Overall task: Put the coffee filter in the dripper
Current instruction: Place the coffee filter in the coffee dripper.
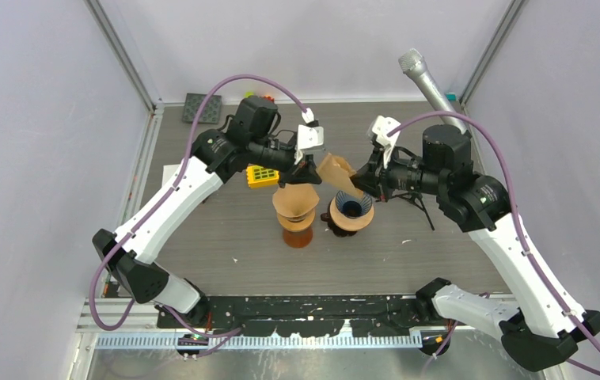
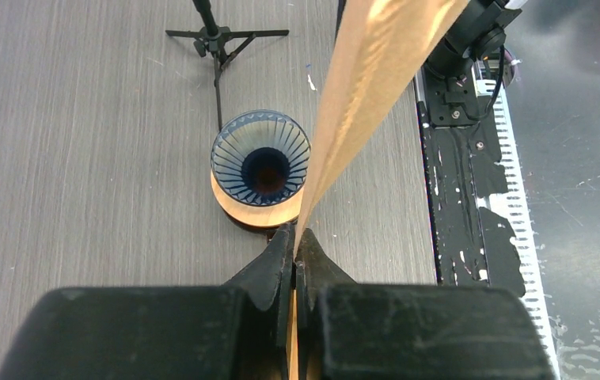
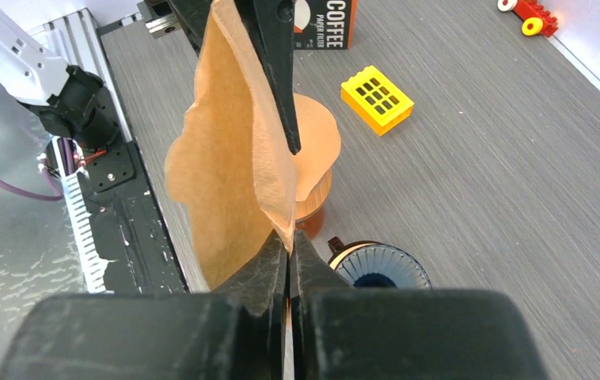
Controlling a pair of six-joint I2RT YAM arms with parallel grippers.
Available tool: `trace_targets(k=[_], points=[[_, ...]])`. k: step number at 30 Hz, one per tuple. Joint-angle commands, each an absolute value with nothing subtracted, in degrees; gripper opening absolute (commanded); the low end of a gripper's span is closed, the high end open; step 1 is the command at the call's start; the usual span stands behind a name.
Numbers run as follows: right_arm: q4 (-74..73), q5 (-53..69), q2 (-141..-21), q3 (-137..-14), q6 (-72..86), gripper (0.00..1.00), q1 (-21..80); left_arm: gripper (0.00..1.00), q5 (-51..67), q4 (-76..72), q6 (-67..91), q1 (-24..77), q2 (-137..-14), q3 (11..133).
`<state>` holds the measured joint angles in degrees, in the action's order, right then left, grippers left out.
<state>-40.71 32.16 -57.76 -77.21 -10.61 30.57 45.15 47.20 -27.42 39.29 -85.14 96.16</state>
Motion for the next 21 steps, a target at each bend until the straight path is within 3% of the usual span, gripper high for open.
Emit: trace_targets(k=[1, 4, 6, 10, 13, 21], points=[[-39.9, 34.3, -57.8, -78.8, -10.7, 0.01, 30.3, 0.0, 47.0, 45.3, -26.4, 39.0, -83.7, 96.0], [-38.2, 31.7, -58.4, -78.7, -8.6, 0.0, 30.3, 0.02, 45.6, 41.8, -22.9, 39.0, -83.8, 95.9], [-35.8, 25.7, -58.6, -78.7, -5.9, 0.0, 30.3, 0.17, 42.6, 37.9, -18.5, 39.0, -83.4, 95.4], [-33.4, 8.2, -60.2, -80.2, 0.5, 0.0, 30.3, 0.58, 30.4, 28.8, -6.9, 39.0, -81.5, 93.6], [-32.8, 0.4, -62.4, -81.1, 3.9, 0.0, 30.3, 0.78, 21.9, 26.3, 1.8, 39.0, -81.7, 94.5], [-32.5, -7.2, -67.0, -82.5, 9.9, 0.0, 30.3, 0.84, 18.6, 27.3, 21.2, 39.1, -87.4, 99.9]])
